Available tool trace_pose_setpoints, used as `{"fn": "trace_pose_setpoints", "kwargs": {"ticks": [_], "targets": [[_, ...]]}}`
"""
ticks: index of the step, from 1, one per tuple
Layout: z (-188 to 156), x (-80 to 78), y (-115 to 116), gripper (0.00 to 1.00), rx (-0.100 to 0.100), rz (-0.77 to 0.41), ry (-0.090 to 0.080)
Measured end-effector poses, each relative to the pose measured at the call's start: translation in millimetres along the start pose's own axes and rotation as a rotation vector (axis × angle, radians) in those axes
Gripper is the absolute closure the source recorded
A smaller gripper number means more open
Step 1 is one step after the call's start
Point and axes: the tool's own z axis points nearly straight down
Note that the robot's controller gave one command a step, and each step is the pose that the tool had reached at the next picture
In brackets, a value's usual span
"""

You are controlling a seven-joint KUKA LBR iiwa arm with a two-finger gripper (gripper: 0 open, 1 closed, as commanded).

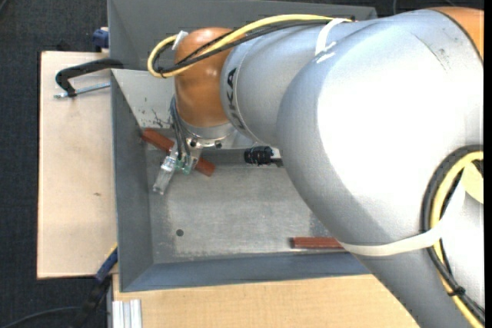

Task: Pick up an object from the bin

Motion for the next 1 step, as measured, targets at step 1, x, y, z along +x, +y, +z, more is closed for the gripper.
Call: {"fn": "trace_pose_setpoints", "kwargs": {"ticks": [1], "targets": [[-2.0,-0.7,1.3,0.00,0.001,-0.003,0.001]]}}
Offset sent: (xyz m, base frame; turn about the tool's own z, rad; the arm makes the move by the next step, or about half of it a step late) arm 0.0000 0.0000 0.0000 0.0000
